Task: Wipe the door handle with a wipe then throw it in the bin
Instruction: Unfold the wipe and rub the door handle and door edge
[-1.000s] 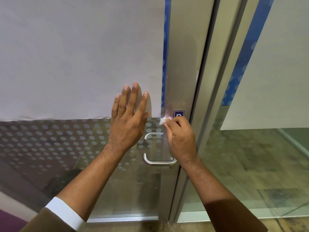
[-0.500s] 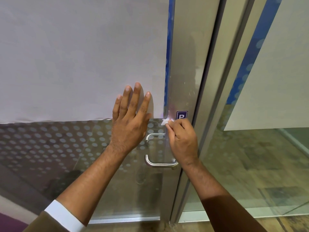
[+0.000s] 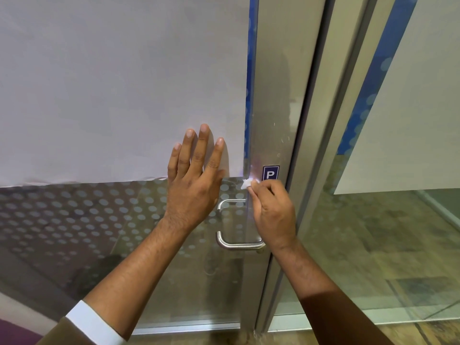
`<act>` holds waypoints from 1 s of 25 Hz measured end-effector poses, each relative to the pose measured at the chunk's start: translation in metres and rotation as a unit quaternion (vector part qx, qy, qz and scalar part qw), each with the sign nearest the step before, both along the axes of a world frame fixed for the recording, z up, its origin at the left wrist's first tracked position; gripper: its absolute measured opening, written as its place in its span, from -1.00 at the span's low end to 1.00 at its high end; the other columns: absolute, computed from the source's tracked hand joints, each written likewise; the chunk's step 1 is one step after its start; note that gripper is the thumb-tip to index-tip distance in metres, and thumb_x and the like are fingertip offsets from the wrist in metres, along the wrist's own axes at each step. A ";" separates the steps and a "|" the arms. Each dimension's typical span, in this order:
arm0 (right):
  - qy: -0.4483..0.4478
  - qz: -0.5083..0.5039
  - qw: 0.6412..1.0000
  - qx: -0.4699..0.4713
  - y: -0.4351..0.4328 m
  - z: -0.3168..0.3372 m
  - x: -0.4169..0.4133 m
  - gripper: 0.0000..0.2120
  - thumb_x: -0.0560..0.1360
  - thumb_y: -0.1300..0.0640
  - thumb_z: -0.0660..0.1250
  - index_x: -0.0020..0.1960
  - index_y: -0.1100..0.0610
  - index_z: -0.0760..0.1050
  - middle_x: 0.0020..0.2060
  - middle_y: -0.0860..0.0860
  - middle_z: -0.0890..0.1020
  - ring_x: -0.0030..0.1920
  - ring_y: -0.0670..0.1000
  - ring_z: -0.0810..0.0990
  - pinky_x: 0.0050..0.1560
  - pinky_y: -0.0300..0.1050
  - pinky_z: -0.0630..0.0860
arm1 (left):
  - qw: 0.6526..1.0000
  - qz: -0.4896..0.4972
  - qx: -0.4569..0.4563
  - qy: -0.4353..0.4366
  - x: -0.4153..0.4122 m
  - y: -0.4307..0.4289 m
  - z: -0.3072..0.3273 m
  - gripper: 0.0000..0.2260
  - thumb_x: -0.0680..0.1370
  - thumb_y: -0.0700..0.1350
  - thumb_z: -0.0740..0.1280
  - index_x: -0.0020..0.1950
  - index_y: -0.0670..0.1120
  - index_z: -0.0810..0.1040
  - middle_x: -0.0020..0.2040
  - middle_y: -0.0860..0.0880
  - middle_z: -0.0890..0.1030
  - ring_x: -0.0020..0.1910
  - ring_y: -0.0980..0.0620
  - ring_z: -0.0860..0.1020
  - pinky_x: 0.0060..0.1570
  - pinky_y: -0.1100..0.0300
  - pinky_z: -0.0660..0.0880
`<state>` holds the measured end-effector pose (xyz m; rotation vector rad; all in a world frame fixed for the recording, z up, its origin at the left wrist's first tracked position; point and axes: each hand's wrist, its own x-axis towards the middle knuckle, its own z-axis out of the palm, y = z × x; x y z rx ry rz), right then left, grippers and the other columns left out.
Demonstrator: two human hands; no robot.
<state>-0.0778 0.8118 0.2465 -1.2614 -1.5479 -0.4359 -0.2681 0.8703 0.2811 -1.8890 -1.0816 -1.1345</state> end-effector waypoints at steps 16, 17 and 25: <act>-0.014 -0.007 0.994 -0.107 -0.005 -0.042 0.007 -0.88 0.60 0.17 0.48 -0.10 0.19 0.65 -0.23 0.09 0.58 -0.25 0.14 0.59 -0.26 0.12 0.64 | 1.000 0.005 -0.006 -0.004 0.000 0.000 0.000 -0.46 0.78 0.01 0.29 0.73 -0.11 0.27 0.71 -0.29 0.24 0.74 -0.17 0.01 0.68 -0.23 0.10; -0.014 -0.009 0.991 -0.130 -0.007 -0.048 0.008 -0.86 0.60 0.15 0.48 -0.10 0.18 0.65 -0.23 0.08 0.58 -0.25 0.13 0.59 -0.25 0.13 0.64 | 1.000 0.005 -0.009 -0.004 0.001 0.000 0.001 -0.46 0.78 0.01 0.29 0.72 -0.12 0.27 0.71 -0.30 0.24 0.74 -0.18 0.02 0.68 -0.24 0.10; 0.019 -0.021 1.000 -0.011 0.004 -0.002 0.007 -0.89 0.63 0.16 0.43 -0.05 0.16 0.65 -0.22 0.04 0.56 -0.25 0.01 0.52 -0.27 -0.13 0.54 | 1.000 0.007 -0.010 -0.007 0.002 -0.001 0.001 -0.44 0.77 0.00 0.32 0.73 -0.12 0.26 0.71 -0.30 0.22 0.74 -0.16 -0.01 0.67 -0.26 0.12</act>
